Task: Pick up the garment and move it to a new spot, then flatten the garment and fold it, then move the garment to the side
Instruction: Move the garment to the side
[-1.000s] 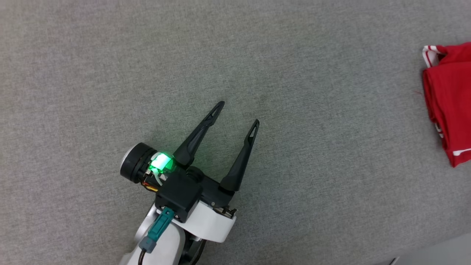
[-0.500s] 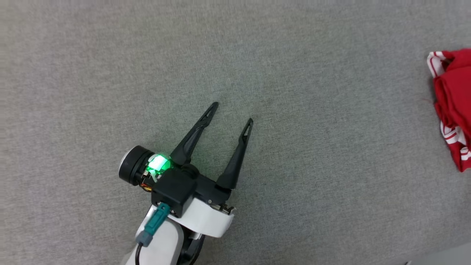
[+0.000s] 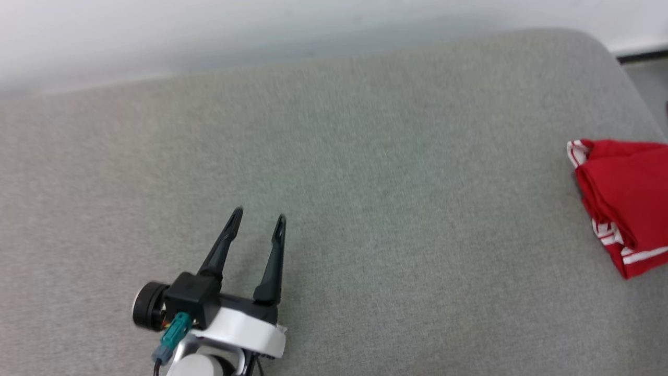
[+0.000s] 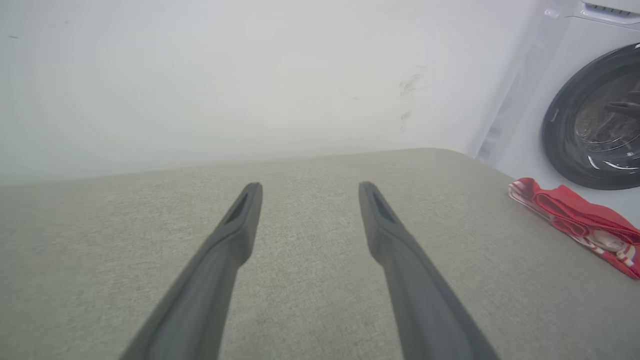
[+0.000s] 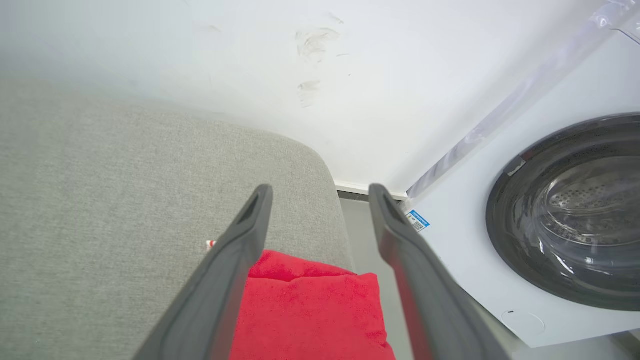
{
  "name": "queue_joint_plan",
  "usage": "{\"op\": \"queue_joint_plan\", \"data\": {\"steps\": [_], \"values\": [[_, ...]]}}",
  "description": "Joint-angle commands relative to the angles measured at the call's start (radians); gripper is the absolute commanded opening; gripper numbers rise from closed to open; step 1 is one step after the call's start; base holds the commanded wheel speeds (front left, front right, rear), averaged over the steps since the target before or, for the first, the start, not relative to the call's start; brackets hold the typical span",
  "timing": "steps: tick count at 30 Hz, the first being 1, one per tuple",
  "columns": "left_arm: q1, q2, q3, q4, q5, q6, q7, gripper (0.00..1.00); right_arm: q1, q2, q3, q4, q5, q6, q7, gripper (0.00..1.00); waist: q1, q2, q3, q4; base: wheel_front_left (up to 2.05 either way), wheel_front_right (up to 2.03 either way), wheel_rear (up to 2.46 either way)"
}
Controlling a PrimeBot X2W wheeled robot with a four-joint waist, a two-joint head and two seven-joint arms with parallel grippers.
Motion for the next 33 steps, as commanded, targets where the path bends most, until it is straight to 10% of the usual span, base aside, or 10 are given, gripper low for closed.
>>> {"op": "queue_joint_plan", "data": {"steps": [1, 18, 33], "values": [[0.032, -0.003, 0.019, 0.014, 0.006, 0.013, -0.002, 1.0, 0.057, 0.039, -0.03, -0.053, 0.032, -0.002, -0.03, 1.0, 0.0, -0.0001, -0.107, 0.035, 0.0, 0.0, 0.0], [0.132, -0.016, 0.106, 0.06, -0.064, 0.019, -0.002, 1.0, 0.61, 0.422, -0.254, -0.683, 0.049, -0.002, -0.11, 1.0, 0.0, -0.0001, -0.235, 0.124, 0.0, 0.0, 0.0], [0.166, -0.017, 0.13, 0.094, -0.093, 0.039, -0.002, 1.0, 0.793, 0.501, -0.203, -0.704, 0.087, -0.002, -0.19, 1.0, 0.0, -0.0001, -0.249, 0.175, 0.0, 0.0, 0.0]]}}
